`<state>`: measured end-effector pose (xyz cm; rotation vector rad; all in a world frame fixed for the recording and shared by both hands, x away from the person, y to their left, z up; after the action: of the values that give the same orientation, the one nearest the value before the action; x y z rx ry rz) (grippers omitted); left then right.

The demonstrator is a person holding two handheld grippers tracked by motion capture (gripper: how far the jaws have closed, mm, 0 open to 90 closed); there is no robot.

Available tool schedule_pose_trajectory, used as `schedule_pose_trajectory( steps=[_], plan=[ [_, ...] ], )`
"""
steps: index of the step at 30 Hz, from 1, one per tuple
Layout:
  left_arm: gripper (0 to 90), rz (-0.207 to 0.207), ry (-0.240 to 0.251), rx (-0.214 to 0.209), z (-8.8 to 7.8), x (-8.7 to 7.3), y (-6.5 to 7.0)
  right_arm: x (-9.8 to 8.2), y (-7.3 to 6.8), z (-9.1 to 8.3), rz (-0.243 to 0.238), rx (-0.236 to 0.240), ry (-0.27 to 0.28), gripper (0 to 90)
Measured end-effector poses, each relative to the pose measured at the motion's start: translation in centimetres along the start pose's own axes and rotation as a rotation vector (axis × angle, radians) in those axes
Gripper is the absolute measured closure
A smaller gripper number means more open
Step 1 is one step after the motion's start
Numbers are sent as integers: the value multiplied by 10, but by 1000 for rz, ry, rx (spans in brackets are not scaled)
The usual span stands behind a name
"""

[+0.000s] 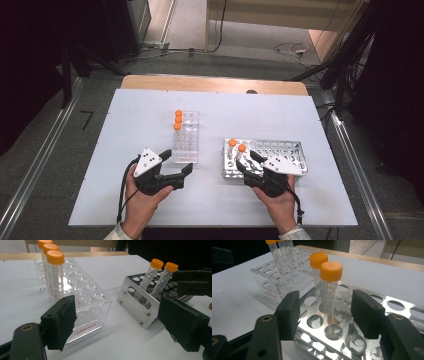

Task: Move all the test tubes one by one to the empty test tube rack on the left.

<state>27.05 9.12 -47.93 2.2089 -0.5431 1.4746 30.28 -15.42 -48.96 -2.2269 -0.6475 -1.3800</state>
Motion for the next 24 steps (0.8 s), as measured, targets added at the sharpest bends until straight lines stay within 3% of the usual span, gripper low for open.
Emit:
schedule_pose_trajectory(
  steps=[6, 24],
  plan=[
    [156, -6, 3, 1, -1, 0, -1, 0, 2, 11, 3, -20, -13, 525],
    [158, -1, -2, -1, 1, -1, 1, 1, 3, 25, -3, -26, -30, 704]
  ],
)
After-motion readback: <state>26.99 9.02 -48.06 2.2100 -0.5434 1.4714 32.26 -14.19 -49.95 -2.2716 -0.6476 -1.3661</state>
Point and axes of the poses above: each handheld gripper's, and its own axes: z roughly forward along the jaws, x roughly out of its top, y roughly to its right, the point moved 7 cm from there along z, roughly forward along the jaws, and after that the axes turned 5 degrees about z, right-handed, at the moved point
